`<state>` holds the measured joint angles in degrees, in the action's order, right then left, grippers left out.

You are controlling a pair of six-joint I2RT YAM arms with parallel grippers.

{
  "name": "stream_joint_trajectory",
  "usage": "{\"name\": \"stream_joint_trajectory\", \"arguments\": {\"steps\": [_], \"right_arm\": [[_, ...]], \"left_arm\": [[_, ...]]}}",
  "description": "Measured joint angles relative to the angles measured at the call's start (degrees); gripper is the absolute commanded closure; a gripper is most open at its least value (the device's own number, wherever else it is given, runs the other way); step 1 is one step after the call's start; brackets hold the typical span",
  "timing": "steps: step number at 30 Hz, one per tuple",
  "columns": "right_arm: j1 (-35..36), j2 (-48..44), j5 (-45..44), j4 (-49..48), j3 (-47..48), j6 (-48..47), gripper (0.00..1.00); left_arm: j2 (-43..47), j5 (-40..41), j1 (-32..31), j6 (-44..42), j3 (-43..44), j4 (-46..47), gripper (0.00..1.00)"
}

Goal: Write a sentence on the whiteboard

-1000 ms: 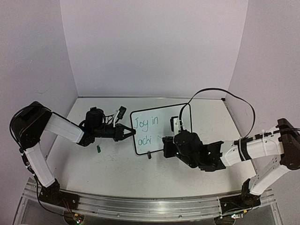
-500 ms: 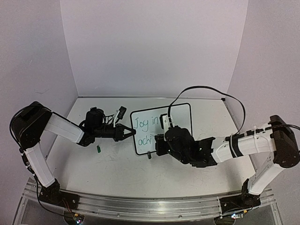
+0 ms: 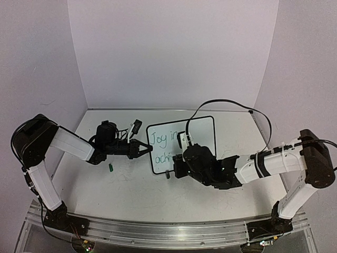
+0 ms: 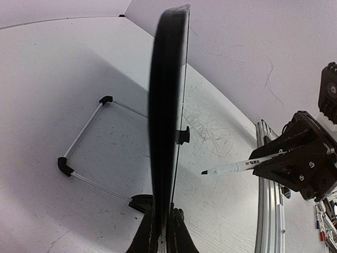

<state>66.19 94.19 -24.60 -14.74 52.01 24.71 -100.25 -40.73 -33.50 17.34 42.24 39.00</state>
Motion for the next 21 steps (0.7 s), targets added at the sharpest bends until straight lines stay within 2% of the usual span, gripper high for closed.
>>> {"name": "stream_joint_trajectory", "arguments": {"steps": [21], "right_arm": [[0.0, -0.02, -2.11, 0.22, -1.2, 2.22, 1.0]], "left_arm": [[0.0, 0.83, -0.22, -0.02, 0.0, -0.09, 1.0]]}}
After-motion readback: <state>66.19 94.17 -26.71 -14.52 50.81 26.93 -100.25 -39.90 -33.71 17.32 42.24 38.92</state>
